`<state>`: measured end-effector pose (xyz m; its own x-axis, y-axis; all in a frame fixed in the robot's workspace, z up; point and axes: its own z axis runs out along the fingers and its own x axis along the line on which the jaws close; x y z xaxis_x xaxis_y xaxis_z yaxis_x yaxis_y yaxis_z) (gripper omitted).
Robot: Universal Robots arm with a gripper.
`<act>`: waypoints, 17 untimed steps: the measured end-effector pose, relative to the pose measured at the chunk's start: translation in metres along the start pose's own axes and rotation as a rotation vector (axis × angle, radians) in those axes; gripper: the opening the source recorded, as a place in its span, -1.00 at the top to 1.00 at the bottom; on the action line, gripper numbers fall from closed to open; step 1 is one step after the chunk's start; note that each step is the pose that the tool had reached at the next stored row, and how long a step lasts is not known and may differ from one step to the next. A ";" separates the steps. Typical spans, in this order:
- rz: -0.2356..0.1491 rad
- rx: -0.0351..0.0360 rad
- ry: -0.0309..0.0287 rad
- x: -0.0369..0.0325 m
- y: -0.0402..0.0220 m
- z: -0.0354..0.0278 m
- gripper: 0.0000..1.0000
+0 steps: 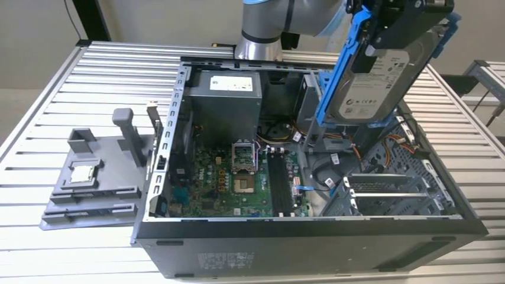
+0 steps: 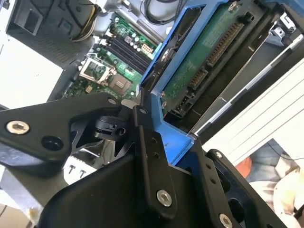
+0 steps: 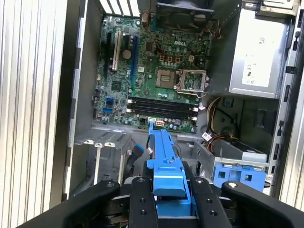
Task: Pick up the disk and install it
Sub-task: 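Pick up the disk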
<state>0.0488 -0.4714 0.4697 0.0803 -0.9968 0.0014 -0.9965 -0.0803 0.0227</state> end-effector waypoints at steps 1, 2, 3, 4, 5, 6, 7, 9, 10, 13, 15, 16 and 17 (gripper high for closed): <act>0.010 0.0000 -0.0002 0.0002 0.0000 0.0000 1.00; 0.021 0.0000 -0.0004 0.0003 0.0000 -0.0001 1.00; 0.031 -0.0001 -0.0005 0.0005 0.0000 -0.0001 1.00; 0.041 -0.0001 -0.0009 0.0006 0.0000 0.0000 1.00; 0.045 -0.0001 -0.0009 0.0006 0.0000 0.0000 1.00; 0.046 -0.0001 -0.0009 0.0006 0.0000 0.0001 1.00; 0.047 -0.0001 -0.0010 0.0006 0.0000 0.0001 1.00; 0.050 -0.0001 -0.0010 0.0007 0.0000 0.0000 1.00; 0.057 -0.0001 -0.0014 0.0012 0.0000 0.0002 1.00; 0.078 -0.0001 -0.0018 0.0022 0.0001 0.0012 1.00; 0.086 -0.0002 -0.0017 0.0038 -0.0001 0.0018 1.00; 0.089 -0.0002 -0.0019 0.0047 -0.0003 0.0022 1.00; 0.091 -0.0002 -0.0020 0.0058 -0.0007 0.0025 1.00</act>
<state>0.0499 -0.4771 0.4672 -0.0103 -0.9999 0.0015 -0.9997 0.0103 0.0228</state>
